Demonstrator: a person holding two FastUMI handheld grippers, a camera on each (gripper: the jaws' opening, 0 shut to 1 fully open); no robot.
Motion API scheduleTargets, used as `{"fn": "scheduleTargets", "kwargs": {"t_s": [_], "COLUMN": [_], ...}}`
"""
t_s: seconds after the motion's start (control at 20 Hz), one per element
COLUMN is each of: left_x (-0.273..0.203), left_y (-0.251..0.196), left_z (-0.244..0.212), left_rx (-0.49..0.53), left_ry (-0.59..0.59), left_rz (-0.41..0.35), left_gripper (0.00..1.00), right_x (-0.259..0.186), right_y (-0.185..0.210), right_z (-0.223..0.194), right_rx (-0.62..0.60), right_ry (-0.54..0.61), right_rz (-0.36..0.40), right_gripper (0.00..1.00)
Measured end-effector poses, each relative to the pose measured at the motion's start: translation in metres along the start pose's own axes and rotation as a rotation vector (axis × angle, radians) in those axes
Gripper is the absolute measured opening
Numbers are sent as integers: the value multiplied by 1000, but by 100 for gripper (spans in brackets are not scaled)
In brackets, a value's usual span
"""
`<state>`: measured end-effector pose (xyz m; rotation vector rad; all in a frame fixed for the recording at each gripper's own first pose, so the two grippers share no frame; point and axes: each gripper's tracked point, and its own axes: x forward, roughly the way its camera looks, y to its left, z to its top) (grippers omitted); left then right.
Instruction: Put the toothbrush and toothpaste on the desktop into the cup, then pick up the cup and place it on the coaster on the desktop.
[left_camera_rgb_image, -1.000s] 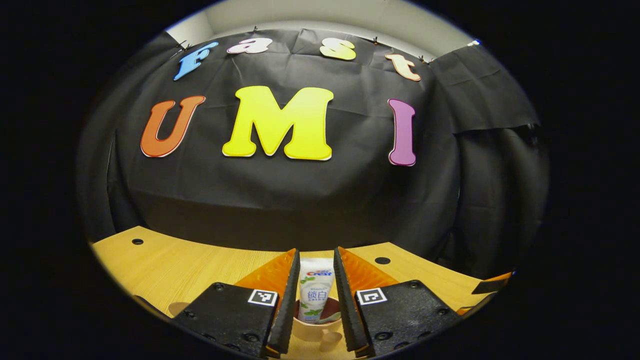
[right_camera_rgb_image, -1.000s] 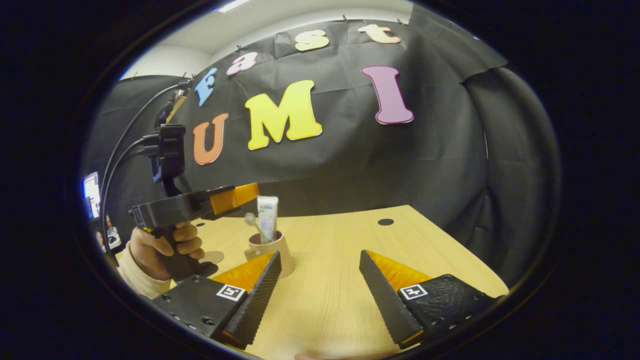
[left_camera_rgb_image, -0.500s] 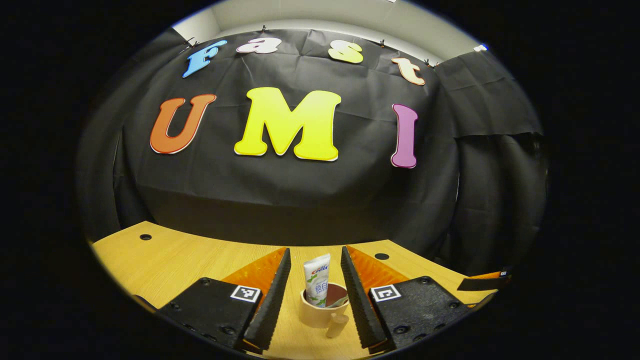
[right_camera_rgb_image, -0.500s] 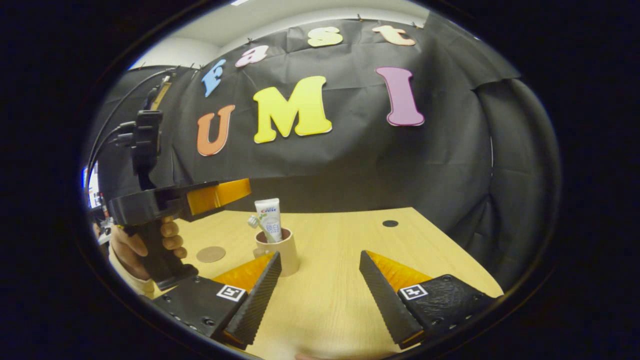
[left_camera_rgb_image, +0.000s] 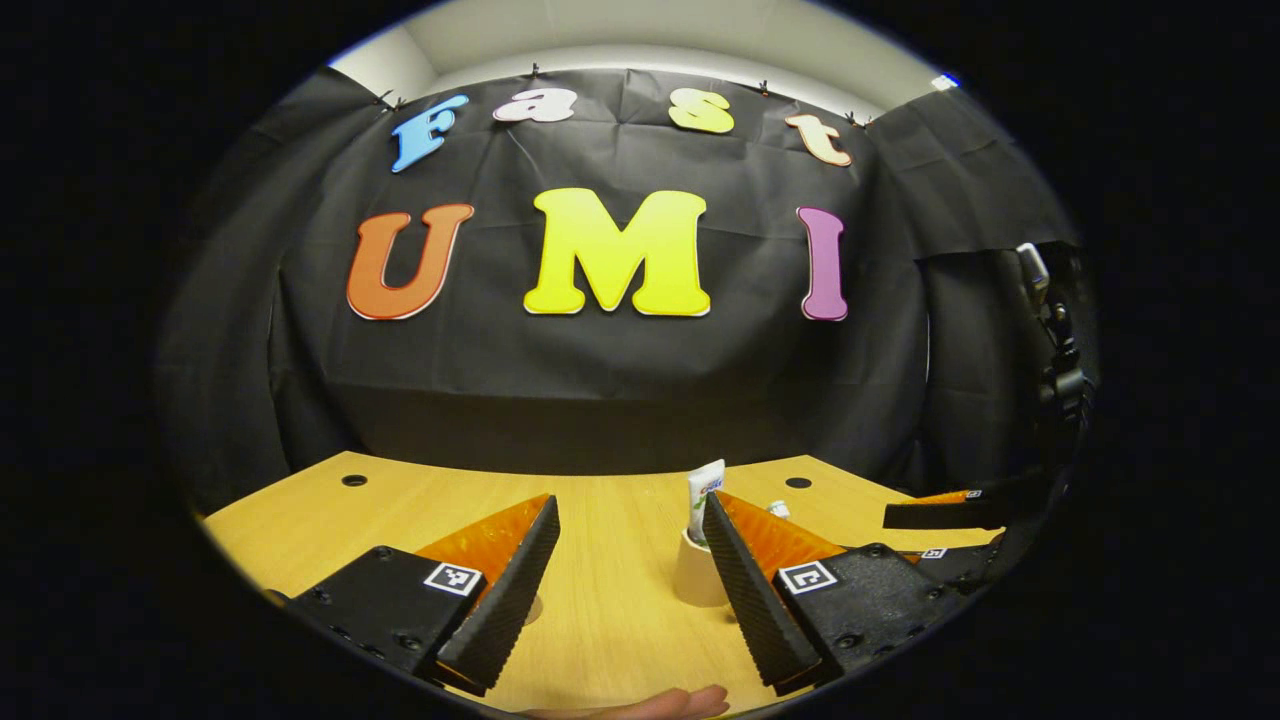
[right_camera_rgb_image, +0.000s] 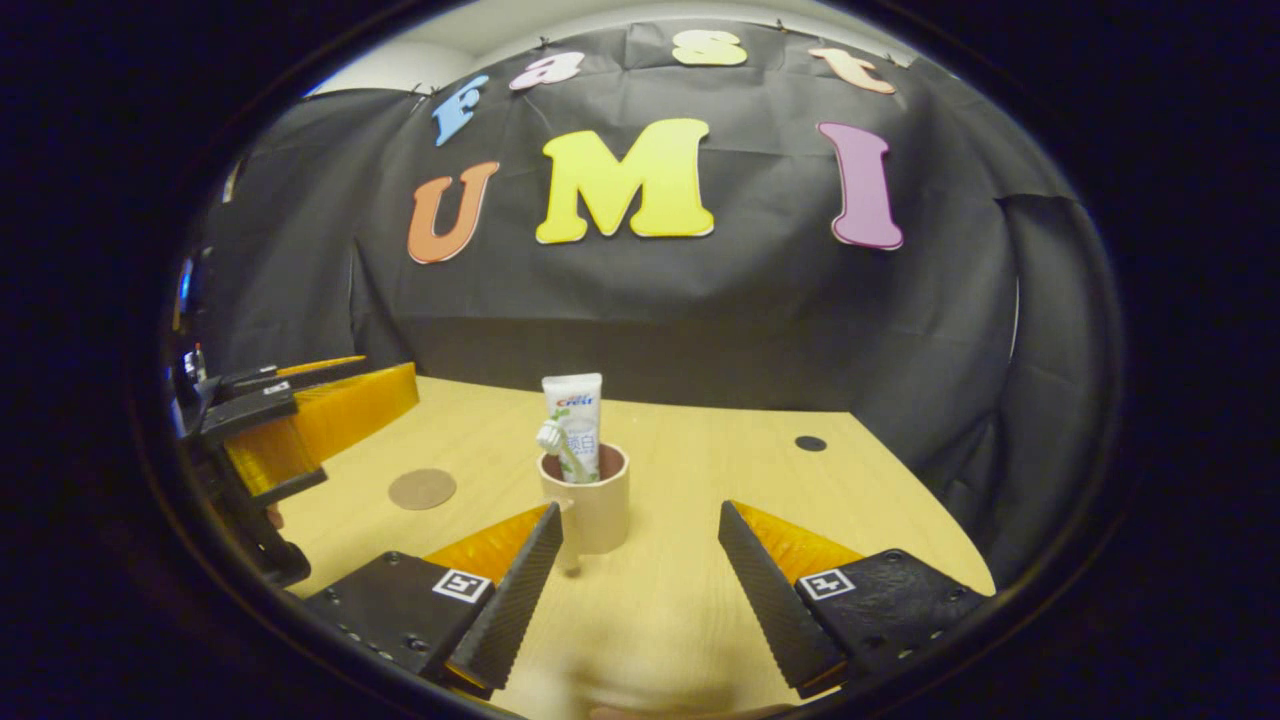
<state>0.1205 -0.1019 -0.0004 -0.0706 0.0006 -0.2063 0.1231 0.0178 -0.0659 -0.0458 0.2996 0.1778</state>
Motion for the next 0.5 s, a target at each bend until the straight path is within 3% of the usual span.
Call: {"fn": "scheduleTargets", "kwargs": {"t_s": [0.3, 0.5], "left_x": [-48, -70], "left_y": [28, 38], "left_z": [2, -9], "left_rx": [52, 24], "left_ry": [-32, -14], "left_rz": [66, 72], "left_gripper": [94, 94], "right_x": [28, 43], "right_y": [29, 43], "right_z": [-3, -8], "right_rx": [-4, -2], "right_ry": [112, 201], "right_rz": [38, 52], "right_gripper": [96, 94]}}
